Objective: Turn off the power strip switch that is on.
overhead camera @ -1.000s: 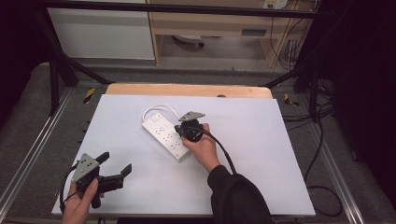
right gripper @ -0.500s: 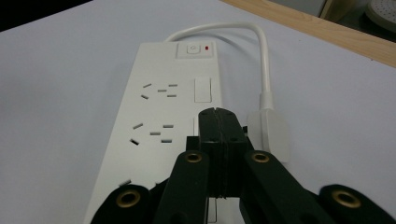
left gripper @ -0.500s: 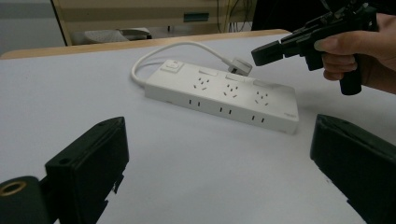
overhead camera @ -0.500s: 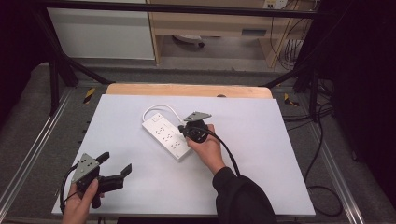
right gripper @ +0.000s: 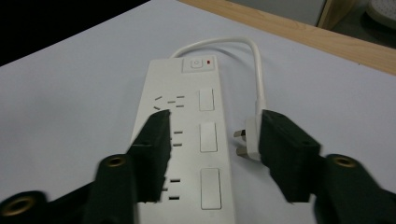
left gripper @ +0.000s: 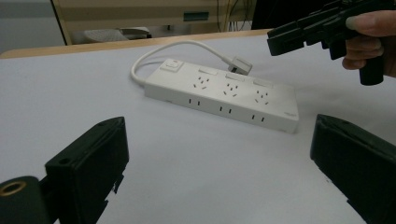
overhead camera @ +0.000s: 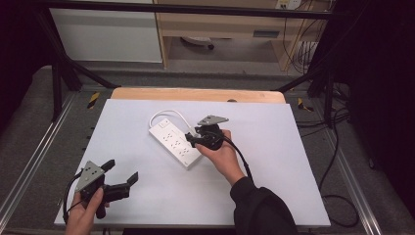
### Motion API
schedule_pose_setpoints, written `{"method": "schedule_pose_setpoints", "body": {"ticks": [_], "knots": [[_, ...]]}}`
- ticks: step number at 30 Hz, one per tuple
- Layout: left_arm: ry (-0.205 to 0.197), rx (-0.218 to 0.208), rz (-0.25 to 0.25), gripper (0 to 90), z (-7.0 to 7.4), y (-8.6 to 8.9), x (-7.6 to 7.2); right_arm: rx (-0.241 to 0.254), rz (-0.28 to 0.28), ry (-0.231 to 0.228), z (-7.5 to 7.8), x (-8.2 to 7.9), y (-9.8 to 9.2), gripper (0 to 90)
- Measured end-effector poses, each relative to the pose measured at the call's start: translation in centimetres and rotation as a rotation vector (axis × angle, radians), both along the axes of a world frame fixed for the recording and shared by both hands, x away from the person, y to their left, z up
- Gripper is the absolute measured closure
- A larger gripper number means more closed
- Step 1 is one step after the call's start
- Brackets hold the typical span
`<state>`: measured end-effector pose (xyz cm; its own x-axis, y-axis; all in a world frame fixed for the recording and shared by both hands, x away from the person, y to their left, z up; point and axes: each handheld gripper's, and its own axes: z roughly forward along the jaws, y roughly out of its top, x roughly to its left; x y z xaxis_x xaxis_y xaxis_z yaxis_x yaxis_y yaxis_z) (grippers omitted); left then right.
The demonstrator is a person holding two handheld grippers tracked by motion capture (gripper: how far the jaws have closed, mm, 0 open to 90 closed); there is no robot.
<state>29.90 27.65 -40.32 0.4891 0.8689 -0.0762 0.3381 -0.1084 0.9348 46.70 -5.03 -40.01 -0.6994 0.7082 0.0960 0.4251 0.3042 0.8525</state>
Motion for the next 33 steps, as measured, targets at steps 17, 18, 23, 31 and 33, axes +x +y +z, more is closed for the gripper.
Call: {"method": "schedule_pose_setpoints", "body": {"ticks": [17,18,23,31,33], "knots": [[0.002,0.003,0.001,4.3,0.0,0.0,0.0,0.001,-0.014,-0.002,1.5,-1.3,-1.7,5.5],[0.001,0.002,0.001,4.3,0.0,0.0,0.0,0.002,-0.013,-0.008,1.6,-1.4,-1.8,5.4],[0.000,0.004,0.001,4.3,0.0,0.0,0.0,0.011,-0.015,-0.024,2.1,-1.9,-2.8,5.1],[0.004,0.006,0.000,4.3,-0.1,-0.1,0.0,0.033,-0.043,-0.035,2.4,-2.6,-5.2,4.7],[0.003,0.006,0.001,4.3,-0.1,-0.1,0.0,0.039,-0.055,-0.036,2.5,-2.7,-5.9,4.7]]}}
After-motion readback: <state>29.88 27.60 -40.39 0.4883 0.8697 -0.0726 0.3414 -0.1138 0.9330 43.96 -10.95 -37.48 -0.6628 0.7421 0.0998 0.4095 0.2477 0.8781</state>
